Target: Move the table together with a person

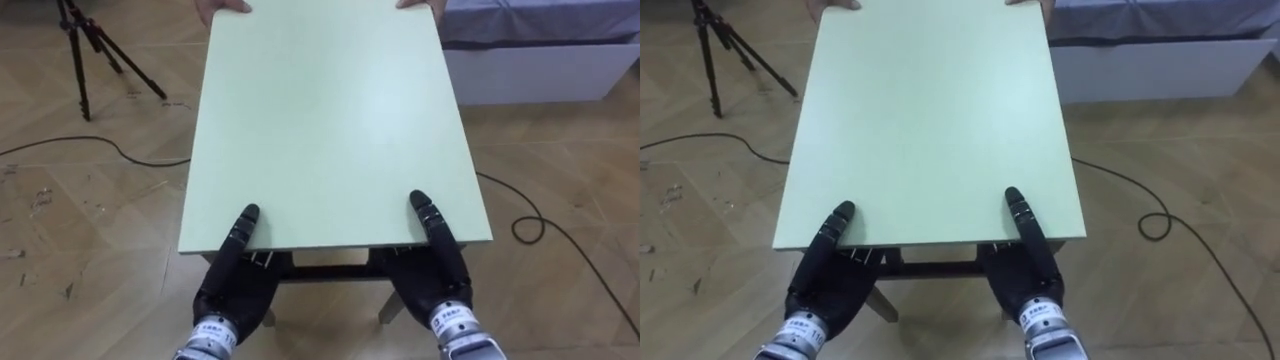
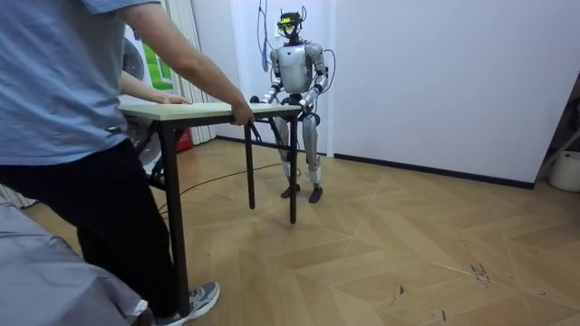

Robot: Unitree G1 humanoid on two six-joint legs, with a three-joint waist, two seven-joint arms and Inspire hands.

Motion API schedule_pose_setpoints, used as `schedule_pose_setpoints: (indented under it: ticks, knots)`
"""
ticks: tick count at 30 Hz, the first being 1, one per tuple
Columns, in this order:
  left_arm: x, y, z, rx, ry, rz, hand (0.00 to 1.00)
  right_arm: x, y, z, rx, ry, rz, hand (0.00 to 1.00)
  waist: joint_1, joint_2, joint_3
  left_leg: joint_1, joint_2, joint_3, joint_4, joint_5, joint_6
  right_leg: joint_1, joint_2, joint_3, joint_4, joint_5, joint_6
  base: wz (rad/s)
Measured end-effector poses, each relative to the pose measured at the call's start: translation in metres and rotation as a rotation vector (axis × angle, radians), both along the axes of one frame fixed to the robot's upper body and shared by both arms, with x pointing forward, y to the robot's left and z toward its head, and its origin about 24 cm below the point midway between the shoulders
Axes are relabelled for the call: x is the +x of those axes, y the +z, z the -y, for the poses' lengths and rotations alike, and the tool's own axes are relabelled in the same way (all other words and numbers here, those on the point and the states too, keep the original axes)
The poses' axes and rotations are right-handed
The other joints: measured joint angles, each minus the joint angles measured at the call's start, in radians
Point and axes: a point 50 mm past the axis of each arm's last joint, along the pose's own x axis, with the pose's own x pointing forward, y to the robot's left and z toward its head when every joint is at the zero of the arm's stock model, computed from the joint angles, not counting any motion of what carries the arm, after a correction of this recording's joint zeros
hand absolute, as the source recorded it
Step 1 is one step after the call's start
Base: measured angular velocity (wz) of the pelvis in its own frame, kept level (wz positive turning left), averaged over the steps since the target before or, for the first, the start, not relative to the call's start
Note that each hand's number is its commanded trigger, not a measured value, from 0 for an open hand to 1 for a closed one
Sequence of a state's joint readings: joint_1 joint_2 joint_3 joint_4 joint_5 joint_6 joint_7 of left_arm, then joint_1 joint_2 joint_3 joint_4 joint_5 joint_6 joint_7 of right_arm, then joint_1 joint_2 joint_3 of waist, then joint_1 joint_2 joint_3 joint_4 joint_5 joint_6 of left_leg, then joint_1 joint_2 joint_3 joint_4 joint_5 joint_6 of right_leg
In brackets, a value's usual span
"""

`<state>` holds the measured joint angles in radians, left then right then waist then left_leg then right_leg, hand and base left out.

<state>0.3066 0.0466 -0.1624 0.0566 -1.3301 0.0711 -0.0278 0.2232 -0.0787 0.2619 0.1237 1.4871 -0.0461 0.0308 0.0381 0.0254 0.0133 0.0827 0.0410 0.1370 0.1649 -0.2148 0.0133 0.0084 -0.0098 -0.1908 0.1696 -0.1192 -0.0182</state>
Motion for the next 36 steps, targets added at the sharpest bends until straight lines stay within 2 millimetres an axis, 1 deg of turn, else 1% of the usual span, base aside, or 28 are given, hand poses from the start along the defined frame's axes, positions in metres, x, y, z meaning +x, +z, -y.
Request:
schedule_pose_setpoints:
  ticks: [5, 8, 9, 12, 16, 18, 20, 22, 23, 25, 26, 27, 28, 30, 31, 32, 33, 34, 35, 36]
  knots:
    - [-0.002, 0.0, 0.003, -0.011, 0.001, 0.0, 1.0, -0.001, 0.003, 0.002, -0.01, -0.005, 0.018, 1.0, 0.007, -0.002, -0.0004, -0.002, -0.002, 0.0, -0.002, 0.0, 0.0, -0.003, -0.002, -0.002, -0.001, 0.0, 0.0, 0.0]
    - [-0.006, -0.001, 0.004, -0.014, -0.001, -0.007, 1.0, -0.004, 0.001, 0.003, -0.014, -0.009, 0.012, 1.0, 0.011, -0.004, -0.0017, -0.003, -0.001, -0.001, -0.003, 0.0, 0.0, -0.004, -0.001, -0.003, -0.001, 0.0, 0.0, 0.0]
    - [-0.007, -0.001, 0.004, -0.013, -0.002, -0.01, 1.0, -0.006, 0.0, 0.004, -0.015, -0.012, 0.009, 1.0, 0.017, -0.004, -0.0015, -0.003, -0.001, -0.001, -0.003, 0.0, 0.0, -0.004, -0.001, -0.003, -0.001, 0.0, 0.0, 0.0]
    - [-0.01, -0.002, 0.005, -0.009, -0.006, -0.012, 1.0, -0.01, -0.002, 0.004, -0.02, -0.02, 0.009, 1.0, 0.02, -0.005, -0.0014, -0.011, 0.0, -0.003, -0.002, 0.0, 0.0, -0.009, -0.001, -0.005, -0.001, 0.0, 0.0, 0.05]
    - [-0.013, -0.001, 0.006, 0.001, -0.008, -0.006, 1.0, -0.013, -0.002, 0.004, -0.017, -0.021, 0.02, 1.0, 0.021, -0.016, -0.0022, -0.034, -0.002, -0.003, 0.001, 0.0, 0.0, -0.029, -0.003, -0.003, 0.001, 0.0, 0.0, 0.02]
    - [-0.017, -0.003, 0.006, 0.001, -0.011, -0.014, 1.0, -0.018, -0.005, 0.005, -0.008, -0.028, 0.008, 1.0, 0.022, -0.023, -0.0057, -0.036, -0.002, -0.003, 0.006, 0.0, 0.0, -0.029, 0.0, -0.003, 0.002, 0.0, 0.0, 0.0]
    - [-0.02, -0.004, 0.007, 0.0, -0.013, -0.021, 1.0, -0.02, -0.006, 0.005, -0.013, -0.028, 0.0, 1.0, 0.021, -0.026, -0.0049, -0.036, -0.001, -0.001, 0.01, 0.0, 0.0, -0.029, 0.002, -0.001, 0.003, 0.0, 0.0, 0.0]
    - [-0.022, -0.005, 0.008, 0.005, -0.007, -0.022, 1.0, -0.023, -0.007, 0.004, -0.018, -0.033, -0.003, 1.0, 0.022, -0.029, -0.0031, -0.05, 0.001, -0.002, 0.039, -0.003, -0.004, -0.036, 0.002, -0.002, 0.016, -0.001, -0.001, 0.0]
    - [-0.023, -0.005, 0.008, 0.009, -0.006, -0.023, 1.0, -0.024, -0.008, 0.004, -0.015, -0.037, -0.007, 1.0, 0.022, -0.029, -0.0022, -0.065, 0.005, -0.002, 0.067, -0.01, -0.01, -0.042, 0.004, -0.001, 0.024, -0.002, -0.003, 0.0]
    - [-0.024, -0.005, 0.008, 0.006, -0.011, -0.024, 1.0, -0.025, -0.009, 0.005, -0.013, -0.038, -0.014, 1.0, 0.026, -0.027, -0.0004, -0.1, 0.019, -0.004, 0.136, -0.034, -0.017, -0.056, 0.013, 0.003, 0.043, -0.006, -0.01, -0.05]
    - [-0.024, -0.006, 0.009, 0.003, -0.014, -0.023, 1.0, -0.026, -0.009, 0.005, -0.011, -0.04, -0.017, 1.0, 0.026, -0.026, 0.0004, -0.131, 0.026, -0.006, 0.195, -0.046, -0.027, -0.063, 0.018, 0.002, 0.058, -0.012, -0.018, 0.04]
    - [-0.025, -0.006, 0.009, 0.005, -0.018, -0.025, 1.0, -0.027, -0.01, 0.005, -0.013, -0.041, -0.019, 1.0, 0.024, -0.025, 0.0008, -0.163, 0.036, -0.015, 0.252, -0.048, -0.03, -0.067, 0.023, 0.002, 0.063, -0.014, -0.023, 0.1]
    - [-0.025, -0.006, 0.009, 0.003, -0.018, -0.025, 1.0, -0.027, -0.01, 0.005, -0.013, -0.041, -0.019, 1.0, 0.024, -0.024, 0.0012, -0.181, 0.037, -0.02, 0.285, -0.05, -0.035, -0.072, 0.027, 0.001, 0.068, -0.017, -0.027, 0.08]
    - [-0.025, -0.006, 0.008, 0.006, -0.022, -0.026, 1.0, -0.027, -0.01, 0.006, -0.014, -0.039, -0.019, 1.0, 0.026, -0.018, 0.003, -0.261, 0.06, -0.044, 0.411, -0.051, -0.039, -0.1, 0.046, 0.0, 0.087, -0.029, -0.049, 0.06]
    - [-0.026, -0.006, 0.008, 0.005, -0.023, -0.027, 1.0, -0.027, -0.01, 0.006, -0.016, -0.036, -0.019, 1.0, 0.025, -0.014, 0.0047, -0.274, 0.068, -0.049, 0.433, -0.05, -0.043, -0.11, 0.048, -0.004, 0.089, -0.033, -0.056, 0.07]
    - [-0.026, -0.007, 0.008, 0.006, -0.027, -0.03, 1.0, -0.028, -0.01, 0.007, -0.019, -0.034, -0.018, 1.0, 0.026, -0.011, 0.0038, -0.297, 0.078, -0.055, 0.465, -0.048, -0.056, -0.123, 0.05, -0.012, 0.096, -0.043, -0.072, -0.05]
    - [-0.027, -0.007, 0.009, -0.012, -0.025, -0.035, 1.0, -0.028, -0.01, 0.009, -0.026, -0.03, -0.015, 1.0, 0.033, -0.002, 0.0089, -0.318, 0.095, -0.056, 0.533, -0.047, -0.065, -0.131, 0.05, -0.036, 0.109, -0.046, -0.085, -0.15]
    - [-0.029, -0.008, 0.01, -0.018, -0.024, -0.041, 1.0, -0.028, -0.01, 0.01, -0.032, -0.028, -0.016, 1.0, 0.038, 0.006, 0.0098, -0.322, 0.109, -0.055, 0.588, -0.047, -0.066, -0.131, 0.055, -0.041, 0.116, -0.045, -0.093, -0.25]
    - [-0.032, -0.009, 0.01, -0.025, -0.021, -0.054, 1.0, -0.029, -0.01, 0.011, -0.04, -0.02, -0.019, 1.0, 0.036, 0.023, 0.0081, -0.314, 0.131, -0.055, 0.684, -0.045, -0.068, -0.13, 0.063, -0.064, 0.13, -0.046, -0.097, -0.1]
    - [-0.033, -0.01, 0.01, -0.028, -0.019, -0.057, 1.0, -0.029, -0.01, 0.011, -0.044, -0.017, -0.018, 1.0, 0.023, 0.03, 0.0097, -0.287, 0.14, -0.061, 0.708, -0.053, -0.081, -0.141, 0.067, -0.088, 0.147, -0.048, -0.104, 0.03]
